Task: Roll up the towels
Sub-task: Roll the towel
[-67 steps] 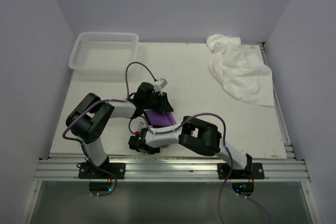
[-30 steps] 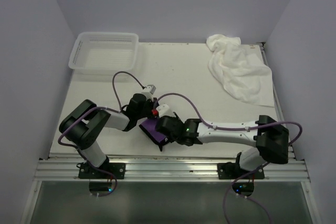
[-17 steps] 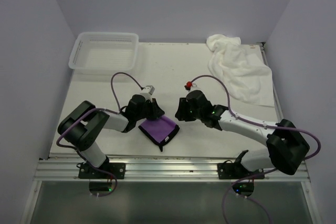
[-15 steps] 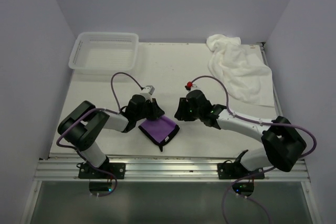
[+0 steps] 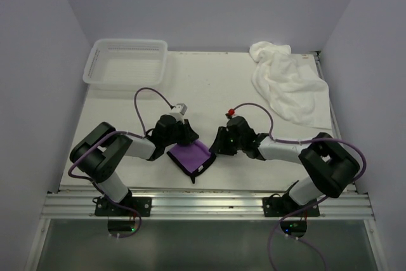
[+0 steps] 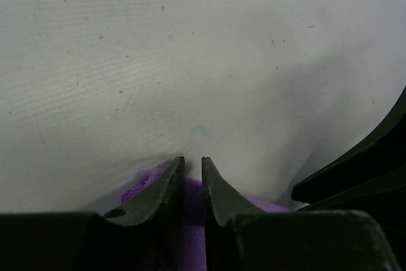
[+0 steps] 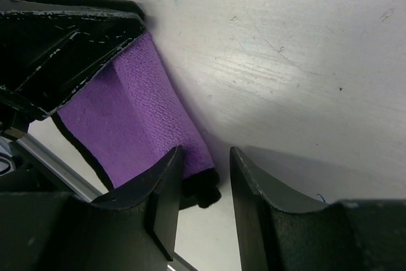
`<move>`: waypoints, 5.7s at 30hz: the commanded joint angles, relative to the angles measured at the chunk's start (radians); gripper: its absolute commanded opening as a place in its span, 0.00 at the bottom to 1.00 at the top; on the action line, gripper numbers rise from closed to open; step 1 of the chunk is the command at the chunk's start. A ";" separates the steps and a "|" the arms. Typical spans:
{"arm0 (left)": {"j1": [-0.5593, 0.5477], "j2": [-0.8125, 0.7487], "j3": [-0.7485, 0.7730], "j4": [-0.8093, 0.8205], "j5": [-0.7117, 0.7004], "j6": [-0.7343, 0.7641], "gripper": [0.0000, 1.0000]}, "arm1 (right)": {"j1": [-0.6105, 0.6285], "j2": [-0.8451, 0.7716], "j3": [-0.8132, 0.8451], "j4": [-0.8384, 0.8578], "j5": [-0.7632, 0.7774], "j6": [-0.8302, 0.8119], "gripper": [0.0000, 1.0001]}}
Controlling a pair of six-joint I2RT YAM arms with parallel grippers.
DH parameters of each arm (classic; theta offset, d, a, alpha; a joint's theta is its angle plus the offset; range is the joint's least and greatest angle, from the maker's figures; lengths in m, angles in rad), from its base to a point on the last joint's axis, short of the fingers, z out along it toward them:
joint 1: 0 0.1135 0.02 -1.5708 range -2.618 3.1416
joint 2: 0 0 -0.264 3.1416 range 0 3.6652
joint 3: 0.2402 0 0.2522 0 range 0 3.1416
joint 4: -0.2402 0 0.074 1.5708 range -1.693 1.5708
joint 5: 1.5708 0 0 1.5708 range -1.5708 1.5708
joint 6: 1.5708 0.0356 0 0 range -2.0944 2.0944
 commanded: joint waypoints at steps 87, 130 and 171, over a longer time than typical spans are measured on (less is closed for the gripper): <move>-0.024 -0.106 0.073 -0.241 -0.116 0.009 0.19 | 0.462 0.017 0.174 -0.420 0.766 -0.102 0.00; -0.024 -0.514 0.011 -0.668 0.039 -0.087 0.50 | 0.772 0.405 0.607 -0.768 1.094 -0.245 0.00; -0.064 -0.368 0.072 -0.555 -0.116 -0.012 0.48 | 0.720 0.331 0.526 -0.721 1.039 -0.042 0.00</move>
